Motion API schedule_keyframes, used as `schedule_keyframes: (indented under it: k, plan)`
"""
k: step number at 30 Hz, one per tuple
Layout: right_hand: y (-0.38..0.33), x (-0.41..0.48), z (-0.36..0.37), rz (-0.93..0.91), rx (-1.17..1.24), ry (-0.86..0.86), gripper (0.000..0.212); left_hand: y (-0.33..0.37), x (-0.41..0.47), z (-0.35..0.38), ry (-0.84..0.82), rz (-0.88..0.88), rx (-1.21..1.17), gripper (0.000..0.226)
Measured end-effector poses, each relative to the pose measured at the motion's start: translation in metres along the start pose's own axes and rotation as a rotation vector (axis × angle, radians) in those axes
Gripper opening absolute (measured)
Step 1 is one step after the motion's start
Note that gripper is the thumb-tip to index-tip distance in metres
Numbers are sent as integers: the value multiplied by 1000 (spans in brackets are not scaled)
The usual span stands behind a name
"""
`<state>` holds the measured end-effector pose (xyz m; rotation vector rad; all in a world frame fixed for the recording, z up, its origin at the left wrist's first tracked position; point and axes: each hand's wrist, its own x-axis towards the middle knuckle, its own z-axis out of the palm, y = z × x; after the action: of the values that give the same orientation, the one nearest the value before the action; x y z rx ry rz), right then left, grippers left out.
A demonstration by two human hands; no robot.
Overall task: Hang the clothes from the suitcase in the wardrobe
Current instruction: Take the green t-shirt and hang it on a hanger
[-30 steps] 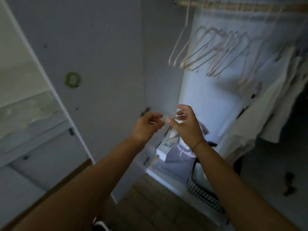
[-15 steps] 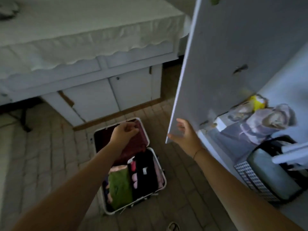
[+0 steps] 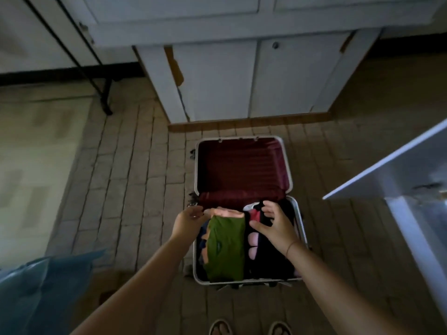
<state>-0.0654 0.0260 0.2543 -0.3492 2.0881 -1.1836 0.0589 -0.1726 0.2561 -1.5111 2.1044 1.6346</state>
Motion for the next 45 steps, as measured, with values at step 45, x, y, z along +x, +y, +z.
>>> schedule_keyframes:
  k: [45]
  plan:
    - [-224,-63,-117,-220,220,97,17,220,-133,-62,-229,609,-6,12]
